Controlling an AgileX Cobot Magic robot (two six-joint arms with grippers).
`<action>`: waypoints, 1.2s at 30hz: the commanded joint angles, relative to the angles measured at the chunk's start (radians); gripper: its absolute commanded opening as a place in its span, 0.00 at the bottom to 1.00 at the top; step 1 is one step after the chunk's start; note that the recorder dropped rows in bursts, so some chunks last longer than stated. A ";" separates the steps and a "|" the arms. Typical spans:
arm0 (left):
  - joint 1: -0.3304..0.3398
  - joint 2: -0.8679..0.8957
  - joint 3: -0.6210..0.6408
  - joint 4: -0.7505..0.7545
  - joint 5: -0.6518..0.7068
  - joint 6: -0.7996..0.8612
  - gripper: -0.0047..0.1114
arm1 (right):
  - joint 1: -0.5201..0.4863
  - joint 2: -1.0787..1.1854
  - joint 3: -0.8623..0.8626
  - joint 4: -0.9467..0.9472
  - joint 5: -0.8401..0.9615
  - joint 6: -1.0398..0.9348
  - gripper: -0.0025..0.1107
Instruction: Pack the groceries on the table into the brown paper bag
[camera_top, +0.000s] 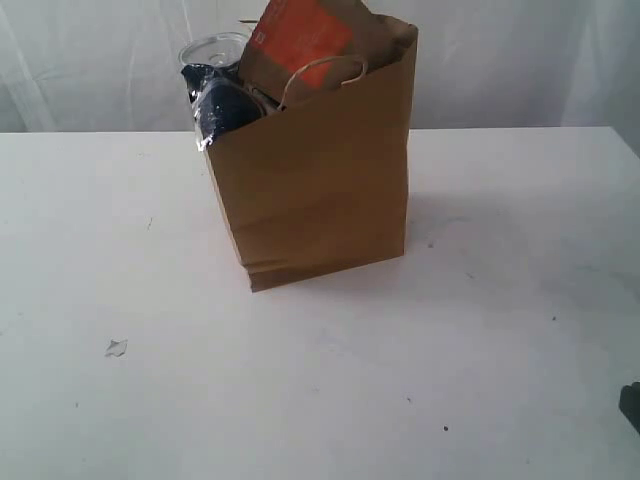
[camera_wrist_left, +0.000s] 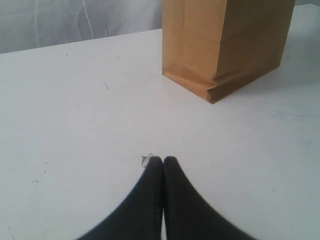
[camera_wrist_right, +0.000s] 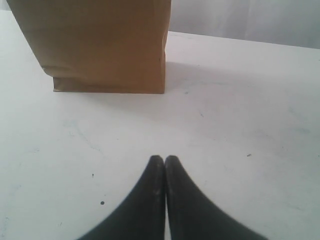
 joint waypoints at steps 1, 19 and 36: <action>0.000 -0.005 0.003 -0.005 0.002 -0.009 0.04 | -0.003 -0.007 0.007 0.000 -0.005 -0.010 0.02; 0.165 -0.005 0.003 -0.005 -0.001 -0.009 0.04 | -0.003 -0.007 0.007 0.000 -0.005 -0.010 0.02; 0.222 -0.005 0.003 -0.005 -0.001 -0.009 0.04 | -0.003 -0.007 0.007 0.000 -0.005 -0.010 0.02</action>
